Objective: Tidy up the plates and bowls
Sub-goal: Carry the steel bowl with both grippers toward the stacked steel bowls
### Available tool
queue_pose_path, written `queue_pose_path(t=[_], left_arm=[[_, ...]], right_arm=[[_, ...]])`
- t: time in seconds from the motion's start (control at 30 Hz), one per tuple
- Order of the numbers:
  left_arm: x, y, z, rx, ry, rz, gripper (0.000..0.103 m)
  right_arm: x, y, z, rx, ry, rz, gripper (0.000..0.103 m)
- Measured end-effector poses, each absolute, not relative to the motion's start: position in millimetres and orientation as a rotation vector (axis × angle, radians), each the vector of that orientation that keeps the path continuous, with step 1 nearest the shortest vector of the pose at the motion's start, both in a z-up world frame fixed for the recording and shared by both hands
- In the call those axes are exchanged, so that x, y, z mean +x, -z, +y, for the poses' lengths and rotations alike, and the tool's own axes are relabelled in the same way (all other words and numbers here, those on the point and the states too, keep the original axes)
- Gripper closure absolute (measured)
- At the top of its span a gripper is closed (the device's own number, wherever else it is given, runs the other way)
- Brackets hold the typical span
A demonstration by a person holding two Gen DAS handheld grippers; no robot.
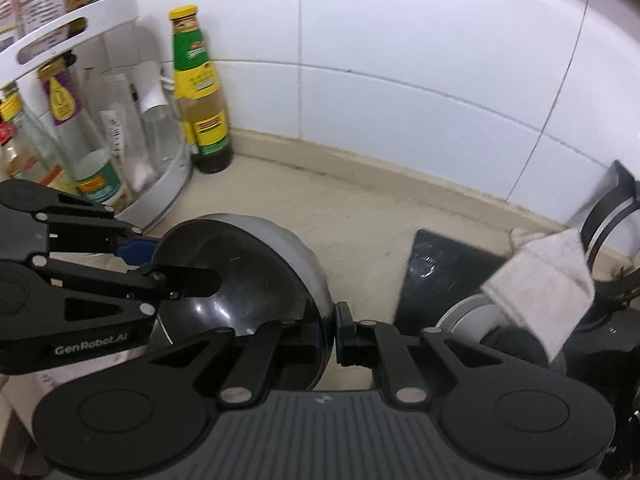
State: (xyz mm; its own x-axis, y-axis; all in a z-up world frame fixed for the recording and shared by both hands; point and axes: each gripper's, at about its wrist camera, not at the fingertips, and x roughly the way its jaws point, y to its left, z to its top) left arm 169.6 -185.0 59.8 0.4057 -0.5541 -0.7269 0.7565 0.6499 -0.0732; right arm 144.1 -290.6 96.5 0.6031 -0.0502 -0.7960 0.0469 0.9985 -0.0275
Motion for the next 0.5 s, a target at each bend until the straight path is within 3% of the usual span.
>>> queue_pose_path(t=[0.5], left_arm=[[149.6, -43.9, -151.4, 0.316, 0.874, 0.835, 0.075]], right_arm=[[123.5, -72.8, -255.6, 0.052, 0.016, 1.048, 0.093]])
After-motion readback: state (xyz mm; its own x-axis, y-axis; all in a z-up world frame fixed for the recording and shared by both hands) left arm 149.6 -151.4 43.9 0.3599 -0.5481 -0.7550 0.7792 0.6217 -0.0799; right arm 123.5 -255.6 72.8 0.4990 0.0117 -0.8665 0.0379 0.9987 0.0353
